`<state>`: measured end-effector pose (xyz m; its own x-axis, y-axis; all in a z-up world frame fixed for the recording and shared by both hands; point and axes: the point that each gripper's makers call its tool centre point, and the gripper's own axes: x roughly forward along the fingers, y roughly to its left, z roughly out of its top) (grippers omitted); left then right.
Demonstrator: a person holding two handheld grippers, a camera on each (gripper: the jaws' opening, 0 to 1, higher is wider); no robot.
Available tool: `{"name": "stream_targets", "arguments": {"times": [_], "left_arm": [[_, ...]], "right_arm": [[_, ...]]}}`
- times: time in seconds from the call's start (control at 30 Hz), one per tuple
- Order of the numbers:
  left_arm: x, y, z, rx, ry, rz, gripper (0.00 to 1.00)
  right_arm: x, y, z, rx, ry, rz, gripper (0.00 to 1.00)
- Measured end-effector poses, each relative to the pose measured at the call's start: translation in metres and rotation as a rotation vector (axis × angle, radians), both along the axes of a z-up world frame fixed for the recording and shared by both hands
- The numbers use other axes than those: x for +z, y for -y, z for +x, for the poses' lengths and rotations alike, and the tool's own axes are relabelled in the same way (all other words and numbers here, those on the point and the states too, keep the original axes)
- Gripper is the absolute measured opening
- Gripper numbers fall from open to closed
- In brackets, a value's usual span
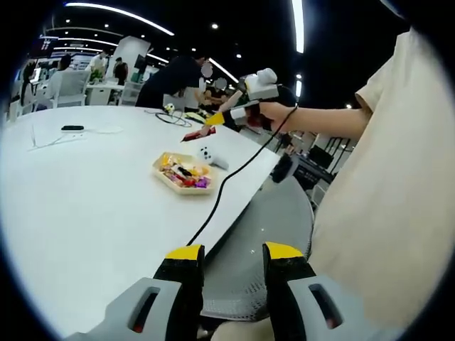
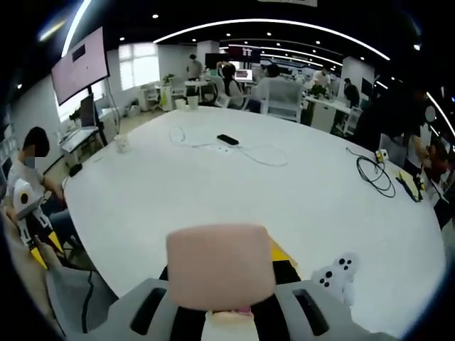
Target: Place the target food into the container with the food tongs after gripping and lifting it, then release it inside without dropping or visibly crushing the food.
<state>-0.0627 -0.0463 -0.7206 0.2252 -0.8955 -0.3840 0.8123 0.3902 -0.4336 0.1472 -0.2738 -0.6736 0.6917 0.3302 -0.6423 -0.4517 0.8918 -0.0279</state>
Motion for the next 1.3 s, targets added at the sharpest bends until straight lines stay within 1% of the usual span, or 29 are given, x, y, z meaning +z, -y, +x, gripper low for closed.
{"name": "stream_targets", "arguments": {"times": [0.43, 0.5, 1.3], "left_arm": [[-0.001, 0.0, 0.0, 0.009, -0.005, -0.005, 0.32], [-0.001, 0.0, -0.001, 0.008, -0.005, -0.003, 0.32], [-0.001, -0.004, -0.001, 0.016, -0.006, 0.006, 0.32]], "right_arm": [[0.0, 0.0, 0.005, 0.004, 0.013, -0.019, 0.21], [0.0, -0.001, 0.005, 0.002, 0.009, -0.01, 0.21], [0.006, -0.006, 0.013, 0.03, 0.027, -0.017, 0.21]]}}
